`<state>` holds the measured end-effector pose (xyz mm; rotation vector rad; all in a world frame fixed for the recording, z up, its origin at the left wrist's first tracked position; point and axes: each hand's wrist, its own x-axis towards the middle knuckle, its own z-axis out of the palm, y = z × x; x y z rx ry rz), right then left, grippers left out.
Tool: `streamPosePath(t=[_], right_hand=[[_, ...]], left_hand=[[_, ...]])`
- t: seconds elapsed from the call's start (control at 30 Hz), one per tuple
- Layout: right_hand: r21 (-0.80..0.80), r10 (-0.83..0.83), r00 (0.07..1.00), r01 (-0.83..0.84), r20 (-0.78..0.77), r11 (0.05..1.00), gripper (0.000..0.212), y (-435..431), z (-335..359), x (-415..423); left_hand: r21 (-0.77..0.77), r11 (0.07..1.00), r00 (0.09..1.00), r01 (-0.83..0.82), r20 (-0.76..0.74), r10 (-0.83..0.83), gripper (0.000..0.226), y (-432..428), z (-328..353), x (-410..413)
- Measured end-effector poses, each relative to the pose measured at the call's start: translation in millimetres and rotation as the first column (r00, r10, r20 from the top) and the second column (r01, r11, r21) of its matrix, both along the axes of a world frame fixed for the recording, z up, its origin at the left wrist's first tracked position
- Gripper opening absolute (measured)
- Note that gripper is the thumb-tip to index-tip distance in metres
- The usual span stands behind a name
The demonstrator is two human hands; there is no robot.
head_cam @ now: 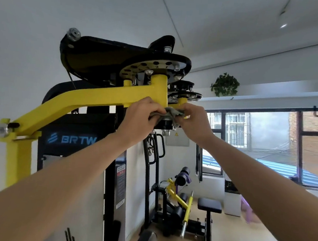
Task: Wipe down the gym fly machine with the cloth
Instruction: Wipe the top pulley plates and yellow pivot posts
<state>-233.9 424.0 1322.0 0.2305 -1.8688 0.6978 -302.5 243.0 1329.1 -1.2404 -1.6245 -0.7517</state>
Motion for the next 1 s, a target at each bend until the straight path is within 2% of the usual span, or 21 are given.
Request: streamPosePath(t=[0.07, 0.13, 0.23, 0.37, 0.43, 0.57, 0.67, 0.73, 0.83, 0.9, 1.0], right_hand=[[-0.049, 0.02, 1.0, -0.02, 0.007, 0.999, 0.019, 1.2, -7.3, 0.6], [-0.163, 0.173, 0.984, -0.164, 0.046, 0.973, 0.019, 1.8, -16.9, 3.9], [-0.284, 0.364, 0.931, -0.348, 0.003, 0.893, 0.018, 3.1, -29.2, 10.7], [-0.272, 0.467, 0.879, -0.474, -0.095, 0.837, 0.021, 4.5, -35.7, 14.3], [-0.257, 0.493, 0.865, -0.499, -0.092, 0.828, 0.023, 10.2, -37.5, 12.4], [-0.221, 0.487, 0.874, -0.475, -0.003, 0.852, 0.022, 27.3, -39.5, 1.1], [-0.076, 0.403, 0.913, -0.398, 0.058, 0.914, 0.026, 38.9, -33.6, -11.3], [0.03, 0.329, 0.938, -0.334, 0.112, 0.942, 0.022, 47.0, -25.3, -18.4], [0.15, 0.237, 0.956, -0.263, 0.174, 0.953, 0.014, 59.0, -9.1, -27.0], [0.209, 0.183, 0.97, -0.215, 0.161, 0.954, 0.011, 65.6, 3.4, -31.5], [0.197, 0.156, 0.98, -0.179, 0.124, 0.964, 0.022, 72.3, 18.1, -37.4]], left_hand=[[-0.009, 0.999, 0.998, 0.03, 0.055, -0.03, 0.02, -1.5, 0.1, -1.6], [-0.014, 0.996, 0.988, 0.086, 0.126, -0.084, 0.02, -3.8, -0.3, 0.2], [0.05, 0.985, 0.963, 0.167, 0.208, -0.174, 0.019, -5.2, -6.1, 6.3], [0.175, 0.941, 0.905, 0.29, 0.269, -0.329, 0.021, -4.5, -22.9, 21.6], [0.186, 0.938, 0.908, 0.294, 0.251, -0.334, 0.022, -2.9, -30.0, 28.3], [0.217, 0.973, 0.979, 0.076, 0.169, -0.115, 0.021, 8.5, -43.7, 40.8], [0.195, 0.965, 0.985, -0.173, 0.014, 0.173, 0.018, 22.3, -56.5, 55.0], [0.138, 0.929, 0.922, -0.345, -0.138, 0.363, 0.018, 28.3, -58.2, 61.4], [0.102, 0.81, 0.732, -0.578, -0.373, 0.57, 0.011, 31.8, -45.3, 68.4], [0.065, 0.745, 0.651, -0.664, -0.44, 0.619, 0.007, 36.6, -30.9, 75.7], [-0.035, 0.684, 0.637, -0.729, -0.402, 0.658, 0.01, 47.0, -10.4, 84.6]])
